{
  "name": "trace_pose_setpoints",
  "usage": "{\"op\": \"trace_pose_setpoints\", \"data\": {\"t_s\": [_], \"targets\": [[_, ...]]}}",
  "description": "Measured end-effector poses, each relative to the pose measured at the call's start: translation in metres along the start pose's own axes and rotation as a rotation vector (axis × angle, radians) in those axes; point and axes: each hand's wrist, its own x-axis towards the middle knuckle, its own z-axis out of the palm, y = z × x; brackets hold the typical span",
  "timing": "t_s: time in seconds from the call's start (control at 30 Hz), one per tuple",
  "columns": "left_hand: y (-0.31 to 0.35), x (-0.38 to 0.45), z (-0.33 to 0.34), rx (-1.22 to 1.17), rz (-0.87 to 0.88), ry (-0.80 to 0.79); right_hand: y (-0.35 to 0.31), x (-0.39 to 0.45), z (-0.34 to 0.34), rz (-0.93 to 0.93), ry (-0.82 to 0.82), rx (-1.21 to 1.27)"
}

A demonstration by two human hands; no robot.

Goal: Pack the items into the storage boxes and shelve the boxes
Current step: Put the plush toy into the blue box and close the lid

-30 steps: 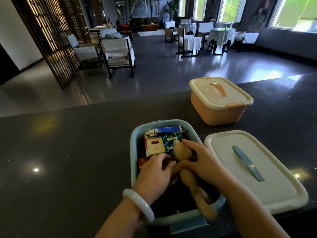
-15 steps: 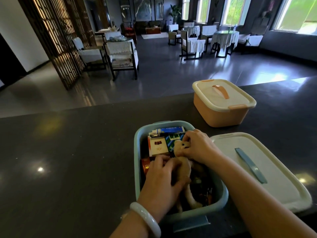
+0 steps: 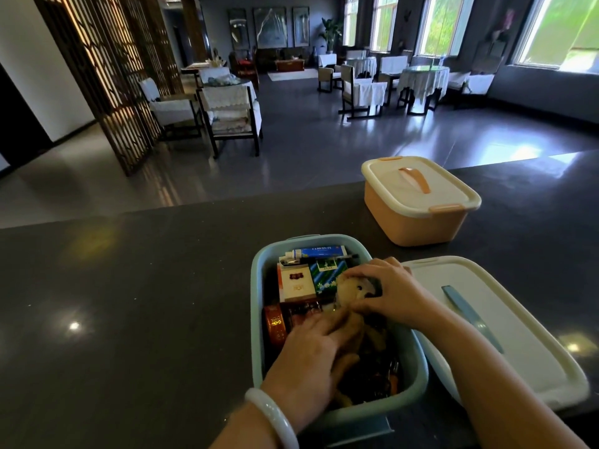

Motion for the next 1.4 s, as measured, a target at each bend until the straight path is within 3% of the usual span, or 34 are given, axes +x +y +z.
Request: {"op": "trace_pose_setpoints", "data": {"t_s": [0.13,0.27,0.53,0.7,1.2,1.4], "targets": [[-0.009,0.007,0.000,0.164,-0.002,-0.161,0.005,0.002,0.004,-0.054,-0.007,-0.148],[-0.016,0.010,0.001,0.213,-0.025,-0.248,0.009,0.003,0.013,-0.084,0.000,-0.125],[-0.013,0.006,-0.004,0.174,-0.003,-0.254,0.013,0.002,0.014,-0.083,0.009,-0.086],[-0.022,0.000,-0.015,0.215,0.032,-0.144,0.015,-0.004,0.017,-0.062,0.065,-0.064],[-0.021,0.005,-0.019,0.263,0.013,-0.318,0.000,-0.015,0.016,-0.055,0.006,-0.155],[0.013,0.028,-0.023,0.335,-0.073,-0.200,0.021,-0.017,-0.005,-0.083,0.064,-0.128]]}}
